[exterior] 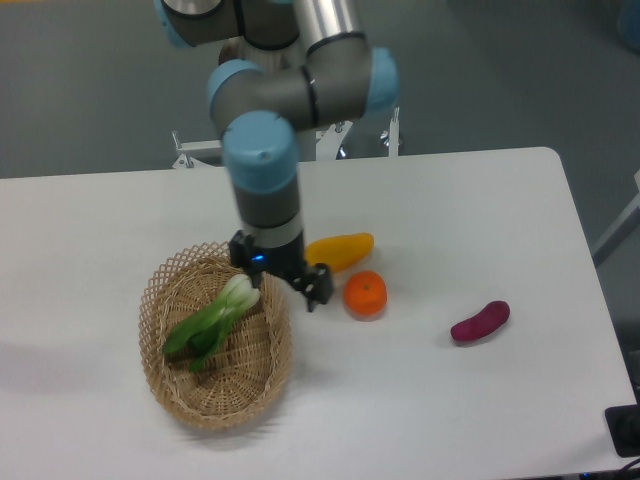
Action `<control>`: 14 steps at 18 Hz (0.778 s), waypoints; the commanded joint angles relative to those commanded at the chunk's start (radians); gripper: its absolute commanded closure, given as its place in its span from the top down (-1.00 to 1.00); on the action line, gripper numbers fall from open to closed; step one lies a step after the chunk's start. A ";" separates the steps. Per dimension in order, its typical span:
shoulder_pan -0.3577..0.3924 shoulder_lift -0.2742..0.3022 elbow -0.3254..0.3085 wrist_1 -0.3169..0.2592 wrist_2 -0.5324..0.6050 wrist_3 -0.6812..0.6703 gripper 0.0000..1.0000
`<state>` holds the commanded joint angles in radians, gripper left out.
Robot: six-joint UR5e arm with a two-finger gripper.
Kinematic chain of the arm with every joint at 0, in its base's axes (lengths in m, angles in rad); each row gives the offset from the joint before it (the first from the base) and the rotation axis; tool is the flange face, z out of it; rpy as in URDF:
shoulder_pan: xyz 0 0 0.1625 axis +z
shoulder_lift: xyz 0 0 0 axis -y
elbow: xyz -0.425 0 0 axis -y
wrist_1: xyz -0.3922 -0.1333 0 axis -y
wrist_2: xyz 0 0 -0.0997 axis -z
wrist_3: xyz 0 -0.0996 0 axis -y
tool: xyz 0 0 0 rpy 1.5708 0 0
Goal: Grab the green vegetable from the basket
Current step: 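Move the open gripper over the basket toward the green bok choy, then lower the gripper onto the bok choy's white stem and close it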
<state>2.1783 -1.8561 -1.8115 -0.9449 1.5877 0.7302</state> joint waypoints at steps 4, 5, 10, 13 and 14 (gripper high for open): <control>-0.057 -0.032 -0.025 0.028 0.002 0.002 1.00; -0.067 -0.041 -0.032 0.043 0.003 0.002 1.00; -0.092 -0.084 -0.052 0.126 0.009 -0.041 1.00; -0.094 -0.089 -0.054 0.130 0.023 -0.048 1.00; -0.095 -0.097 -0.054 0.130 0.023 -0.054 1.00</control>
<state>2.0832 -1.9527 -1.8653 -0.8145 1.6107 0.6765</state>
